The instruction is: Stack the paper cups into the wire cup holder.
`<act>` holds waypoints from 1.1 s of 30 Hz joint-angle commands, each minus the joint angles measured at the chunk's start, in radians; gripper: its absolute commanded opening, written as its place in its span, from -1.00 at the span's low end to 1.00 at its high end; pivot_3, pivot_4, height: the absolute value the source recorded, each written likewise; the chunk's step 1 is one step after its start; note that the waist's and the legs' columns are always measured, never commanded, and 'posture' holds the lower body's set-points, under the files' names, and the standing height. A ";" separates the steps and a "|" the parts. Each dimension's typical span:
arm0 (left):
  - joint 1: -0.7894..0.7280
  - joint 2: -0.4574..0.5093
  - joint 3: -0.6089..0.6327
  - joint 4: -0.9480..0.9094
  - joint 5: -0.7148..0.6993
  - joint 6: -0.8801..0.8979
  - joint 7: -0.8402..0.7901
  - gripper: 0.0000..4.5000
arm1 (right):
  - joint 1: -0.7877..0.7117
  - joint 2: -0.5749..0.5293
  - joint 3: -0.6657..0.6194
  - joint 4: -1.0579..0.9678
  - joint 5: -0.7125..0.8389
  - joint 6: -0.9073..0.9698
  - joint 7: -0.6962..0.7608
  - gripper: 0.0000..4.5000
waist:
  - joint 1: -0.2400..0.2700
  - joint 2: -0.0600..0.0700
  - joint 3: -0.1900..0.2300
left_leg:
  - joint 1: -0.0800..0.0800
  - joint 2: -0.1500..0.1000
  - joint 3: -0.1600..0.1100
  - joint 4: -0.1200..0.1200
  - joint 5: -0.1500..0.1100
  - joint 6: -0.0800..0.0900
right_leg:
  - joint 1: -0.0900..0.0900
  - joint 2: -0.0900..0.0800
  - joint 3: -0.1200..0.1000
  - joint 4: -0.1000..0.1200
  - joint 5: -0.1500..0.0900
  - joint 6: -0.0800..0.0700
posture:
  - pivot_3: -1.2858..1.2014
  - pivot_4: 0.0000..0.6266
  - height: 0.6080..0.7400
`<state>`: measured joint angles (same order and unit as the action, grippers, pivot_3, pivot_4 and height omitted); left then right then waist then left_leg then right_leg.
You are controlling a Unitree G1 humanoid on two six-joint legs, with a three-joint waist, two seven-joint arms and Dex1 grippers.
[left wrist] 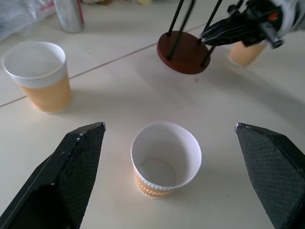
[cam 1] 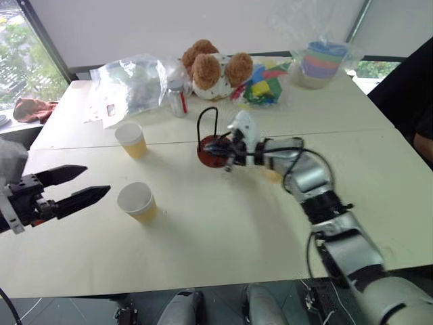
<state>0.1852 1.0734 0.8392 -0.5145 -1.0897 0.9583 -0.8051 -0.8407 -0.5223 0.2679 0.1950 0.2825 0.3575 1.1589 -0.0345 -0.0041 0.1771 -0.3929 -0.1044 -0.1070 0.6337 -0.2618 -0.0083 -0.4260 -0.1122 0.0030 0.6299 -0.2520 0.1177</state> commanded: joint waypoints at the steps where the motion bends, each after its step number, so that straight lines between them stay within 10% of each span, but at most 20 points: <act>1: -0.061 0.039 -0.018 -0.064 -0.068 0.018 0.010 1.00 | -0.004 -0.068 -0.015 -0.100 0.113 0.073 0.218 -0.95 | -0.006 0.000 0.000 | 0.000 0.000 0.000 0.000 -0.002 0.004 | 0.000 0.000 0.000 0.000 0.000 0.000 | 0.03 -0.52 1.00; 14: -0.138 0.080 -0.109 -0.141 -0.122 0.051 0.046 1.00 | 0.125 -0.029 0.035 -0.188 0.061 -0.005 0.242 -0.95 | -0.003 0.000 0.000 | 0.001 0.009 0.004 0.000 -0.001 0.001 | -0.002 0.008 0.006 0.001 0.002 -0.004 | 0.03 -0.52 1.00; 23: -0.201 0.118 -0.157 -0.113 -0.146 0.067 0.054 1.00 | 0.174 -0.088 0.028 -0.259 0.043 0.038 0.228 0.91 | 0.015 0.000 0.000 | 0.001 0.009 0.004 0.000 0.002 -0.004 | -0.002 0.009 0.007 0.001 0.002 -0.004 | 0.03 -0.52 1.00; 33: -0.267 0.127 -0.250 -0.056 -0.067 0.036 -0.006 1.00 | 0.392 -0.427 -0.180 -0.535 0.152 0.393 0.148 0.96 | 0.026 0.000 0.000 | 0.001 0.009 0.005 0.001 -0.001 0.002 | -0.002 0.008 0.008 0.000 0.002 -0.004 | 0.03 -0.52 1.00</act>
<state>-0.0613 1.1797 0.5942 -0.5797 -1.1814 1.0210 -0.7906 -0.4424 -0.8960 0.1569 -0.2860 0.4096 0.7191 1.2996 -0.0087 -0.0042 0.1772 -0.3918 -0.0949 -0.1016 0.6347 -0.2631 -0.0067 -0.4276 -0.1039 0.0111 0.6304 -0.2497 0.1131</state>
